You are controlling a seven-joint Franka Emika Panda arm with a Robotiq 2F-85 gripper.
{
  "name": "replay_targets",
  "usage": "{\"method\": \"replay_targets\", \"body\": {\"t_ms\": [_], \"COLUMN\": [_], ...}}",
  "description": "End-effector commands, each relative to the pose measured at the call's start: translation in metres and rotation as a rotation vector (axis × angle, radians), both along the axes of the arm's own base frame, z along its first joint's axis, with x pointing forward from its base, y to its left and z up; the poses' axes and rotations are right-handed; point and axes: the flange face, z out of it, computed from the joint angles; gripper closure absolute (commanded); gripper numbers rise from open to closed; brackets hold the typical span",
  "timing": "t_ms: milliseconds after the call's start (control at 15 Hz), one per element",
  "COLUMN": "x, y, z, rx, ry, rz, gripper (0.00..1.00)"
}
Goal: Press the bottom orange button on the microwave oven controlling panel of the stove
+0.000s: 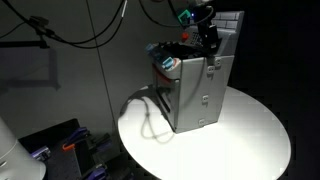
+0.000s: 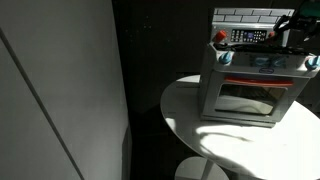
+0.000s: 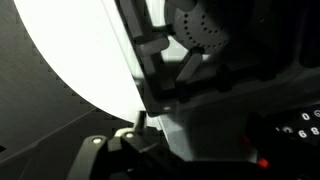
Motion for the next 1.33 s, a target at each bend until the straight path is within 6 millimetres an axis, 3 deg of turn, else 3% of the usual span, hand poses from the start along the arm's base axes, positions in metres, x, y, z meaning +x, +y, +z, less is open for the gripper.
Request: {"method": "replay_targets", "body": {"t_ms": [0, 1267], "x": [0.0091, 0.0177], "y": [-0.0023, -0.0067], "z": [0.0034, -0.0035], "rx": [-0.009, -0.022], "ry": [-0.019, -0.065], "rz": [-0.019, -0.008], "gripper": [0.0, 0.0]}}
